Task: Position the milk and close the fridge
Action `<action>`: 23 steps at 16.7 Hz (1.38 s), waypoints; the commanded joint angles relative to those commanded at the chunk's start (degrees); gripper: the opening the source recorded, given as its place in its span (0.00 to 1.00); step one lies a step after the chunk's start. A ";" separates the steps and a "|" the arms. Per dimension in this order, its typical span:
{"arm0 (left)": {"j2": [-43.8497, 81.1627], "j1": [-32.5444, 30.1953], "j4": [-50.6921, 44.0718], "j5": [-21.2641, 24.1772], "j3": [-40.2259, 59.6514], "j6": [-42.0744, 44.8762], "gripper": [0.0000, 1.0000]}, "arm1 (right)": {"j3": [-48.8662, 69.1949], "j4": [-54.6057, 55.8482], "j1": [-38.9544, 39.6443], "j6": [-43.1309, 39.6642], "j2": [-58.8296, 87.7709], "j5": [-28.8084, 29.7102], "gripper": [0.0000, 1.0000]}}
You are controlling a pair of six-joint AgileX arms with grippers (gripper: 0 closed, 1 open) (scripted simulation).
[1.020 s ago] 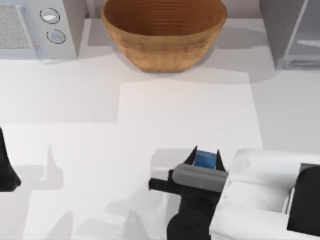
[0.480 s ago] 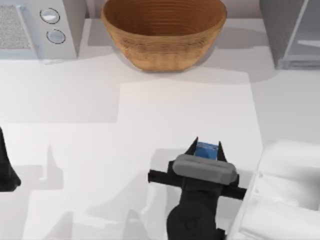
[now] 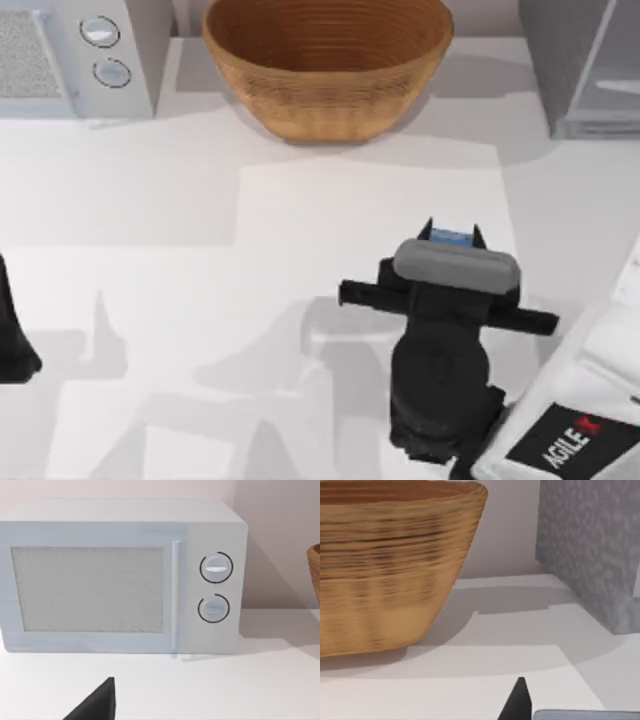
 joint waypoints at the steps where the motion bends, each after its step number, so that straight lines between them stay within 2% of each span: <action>1: 0.00 0.00 0.00 0.00 0.00 0.00 1.00 | -0.81 -0.98 -3.25 -0.16 -1.86 -3.85 0.00; 9: 0.00 0.00 0.00 0.00 0.00 0.00 1.00 | -7.31 -9.33 -34.12 -1.53 -20.24 -43.55 0.00; 13: 0.00 0.00 0.00 0.00 0.00 0.00 1.00 | -11.07 -14.21 -47.51 -2.12 -29.45 -59.36 0.00; 15: 0.00 0.00 0.00 0.00 0.00 0.00 1.00 | -12.64 -16.24 -51.86 -2.34 -33.00 -64.06 0.00; 17: 0.00 0.00 0.00 0.00 0.00 0.00 1.00 | -13.53 -17.37 -54.00 -2.47 -34.96 -66.25 0.00; 23: 0.00 0.00 0.00 0.00 0.00 0.00 1.00 | -13.27 -17.38 -54.04 -2.40 -34.89 -66.34 0.00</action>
